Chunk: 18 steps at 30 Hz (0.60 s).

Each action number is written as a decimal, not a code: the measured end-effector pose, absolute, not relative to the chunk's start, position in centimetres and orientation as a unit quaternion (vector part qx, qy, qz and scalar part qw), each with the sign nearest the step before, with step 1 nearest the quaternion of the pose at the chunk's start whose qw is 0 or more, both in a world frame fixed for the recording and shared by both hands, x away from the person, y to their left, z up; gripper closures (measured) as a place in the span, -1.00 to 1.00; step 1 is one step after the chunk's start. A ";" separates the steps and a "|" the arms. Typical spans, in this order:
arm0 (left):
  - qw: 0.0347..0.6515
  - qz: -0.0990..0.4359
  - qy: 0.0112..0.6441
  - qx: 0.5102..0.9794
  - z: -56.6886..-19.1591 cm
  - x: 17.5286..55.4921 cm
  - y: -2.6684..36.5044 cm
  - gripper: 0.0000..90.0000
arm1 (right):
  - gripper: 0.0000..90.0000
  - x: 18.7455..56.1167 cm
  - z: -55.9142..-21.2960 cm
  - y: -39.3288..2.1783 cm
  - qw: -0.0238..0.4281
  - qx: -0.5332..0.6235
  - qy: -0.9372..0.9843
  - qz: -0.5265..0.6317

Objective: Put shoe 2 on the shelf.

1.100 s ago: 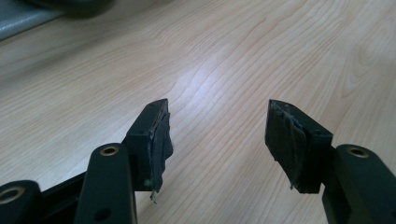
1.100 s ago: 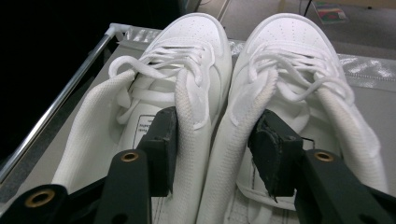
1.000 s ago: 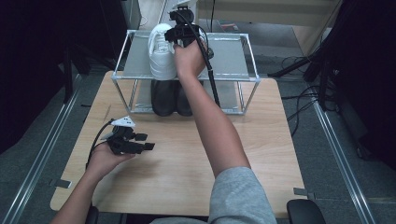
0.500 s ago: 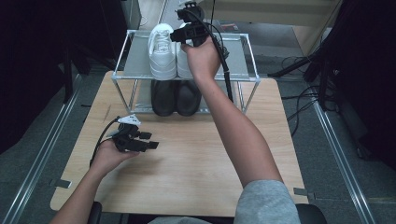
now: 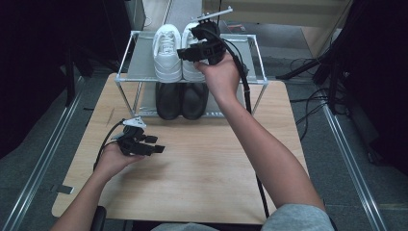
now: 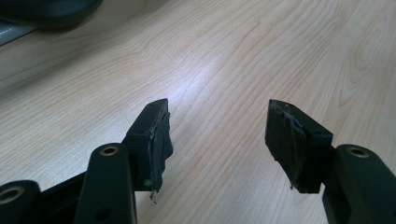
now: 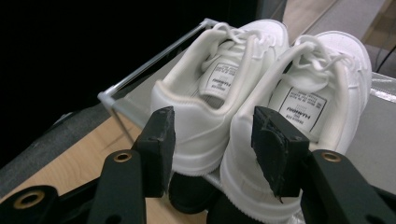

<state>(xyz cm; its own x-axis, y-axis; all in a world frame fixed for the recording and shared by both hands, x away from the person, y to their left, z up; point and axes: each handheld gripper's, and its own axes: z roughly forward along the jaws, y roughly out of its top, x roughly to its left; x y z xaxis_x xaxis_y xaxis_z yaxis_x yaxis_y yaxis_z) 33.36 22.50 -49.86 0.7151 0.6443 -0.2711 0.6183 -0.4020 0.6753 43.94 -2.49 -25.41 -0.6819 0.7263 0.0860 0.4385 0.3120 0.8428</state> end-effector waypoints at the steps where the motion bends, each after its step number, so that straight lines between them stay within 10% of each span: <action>1: 0.395 0.018 0.376 0.838 -49.8 33.4 22.5 -0.09 | 0.11 43.5 -25.6 -2.7 0.156 0.363 0.797 0.457; 18: 0.399 0.011 0.376 0.836 -49.9 33.4 22.5 -0.09 | -0.13 39.2 -30.5 -7.5 0.131 0.296 0.808 0.493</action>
